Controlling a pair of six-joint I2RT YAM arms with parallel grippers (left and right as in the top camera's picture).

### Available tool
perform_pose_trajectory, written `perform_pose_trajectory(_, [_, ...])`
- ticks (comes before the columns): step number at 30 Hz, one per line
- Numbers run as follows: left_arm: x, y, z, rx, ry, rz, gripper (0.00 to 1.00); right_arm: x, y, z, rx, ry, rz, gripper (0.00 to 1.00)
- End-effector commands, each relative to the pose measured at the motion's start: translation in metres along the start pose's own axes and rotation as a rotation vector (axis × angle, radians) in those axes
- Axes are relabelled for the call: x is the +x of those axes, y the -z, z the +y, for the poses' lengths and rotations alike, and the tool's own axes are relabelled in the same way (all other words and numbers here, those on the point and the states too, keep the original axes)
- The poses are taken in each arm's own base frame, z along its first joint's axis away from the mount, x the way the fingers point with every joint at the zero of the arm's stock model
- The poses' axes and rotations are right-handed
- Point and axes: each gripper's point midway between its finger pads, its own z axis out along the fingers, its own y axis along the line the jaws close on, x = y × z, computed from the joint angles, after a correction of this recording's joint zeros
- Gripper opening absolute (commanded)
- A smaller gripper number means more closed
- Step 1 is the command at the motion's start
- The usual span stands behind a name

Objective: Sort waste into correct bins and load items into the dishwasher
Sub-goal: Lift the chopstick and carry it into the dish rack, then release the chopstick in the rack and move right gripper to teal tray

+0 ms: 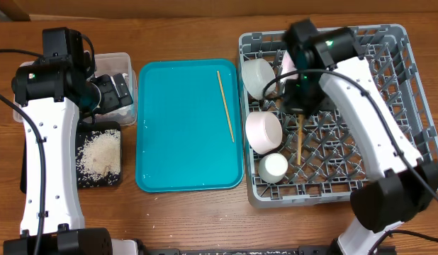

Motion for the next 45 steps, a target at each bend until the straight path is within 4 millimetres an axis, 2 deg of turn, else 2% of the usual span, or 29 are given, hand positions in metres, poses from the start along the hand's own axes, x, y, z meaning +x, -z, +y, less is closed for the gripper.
perform_pose_trajectory(1, [-0.004,0.003,0.002,-0.007,-0.006,-0.016,1.0,0.007,-0.027,-0.019,0.03,-0.01,0.046,0.04])
perform_pose_trajectory(4, [-0.004,0.003,0.002,-0.007,-0.006,-0.016,1.0,0.013,-0.048,-0.023,0.04,-0.001,0.079,0.04])
perform_pose_trajectory(8, [-0.004,0.003,0.002,-0.007,-0.006,-0.016,1.0,0.018,-0.057,-0.025,0.05,0.024,0.101,0.33])
perform_pose_trajectory(10, [-0.004,0.003,0.002,-0.007,-0.006,-0.016,1.0,0.018,-0.057,-0.025,0.05,0.027,0.101,0.37])
perform_pose_trajectory(16, [-0.004,0.003,0.002,-0.007,-0.006,-0.016,1.0,0.026,-0.051,-0.026,0.05,0.029,0.135,0.37])
perform_pose_trajectory(19, [-0.004,0.003,0.002,-0.007,-0.006,-0.016,1.0,0.027,-0.034,-0.018,0.031,0.047,0.113,0.37])
perform_pose_trajectory(23, [-0.004,0.003,0.002,-0.007,-0.006,-0.016,1.0,0.02,0.001,0.005,-0.029,0.09,0.019,0.37])
perform_pose_trajectory(27, [-0.004,0.003,0.002,-0.007,-0.006,-0.016,1.0,0.014,0.038,0.055,-0.17,0.178,-0.101,0.38])
perform_pose_trajectory(30, [-0.004,0.003,0.002,-0.007,-0.006,-0.016,1.0,0.013,0.047,0.095,-0.229,0.257,-0.181,0.43])
perform_pose_trajectory(32, [-0.004,0.003,0.002,-0.007,-0.006,-0.016,1.0,0.017,0.044,0.129,-0.258,0.31,-0.216,0.46])
perform_pose_trajectory(34, [-0.004,0.003,0.002,-0.007,-0.006,-0.016,1.0,0.017,0.037,0.152,-0.258,0.335,-0.24,0.46])
perform_pose_trajectory(35, [-0.004,0.003,0.002,-0.007,-0.006,-0.016,1.0,0.013,0.025,0.168,-0.24,0.34,-0.26,0.48])
perform_pose_trajectory(39, [-0.004,0.003,0.002,-0.007,-0.006,-0.016,1.0,-0.003,-0.01,0.188,-0.197,0.332,-0.263,0.49])
perform_pose_trajectory(45, [-0.004,0.003,0.002,-0.007,-0.006,-0.016,1.0,-0.027,-0.065,0.195,-0.136,0.316,-0.228,0.49])
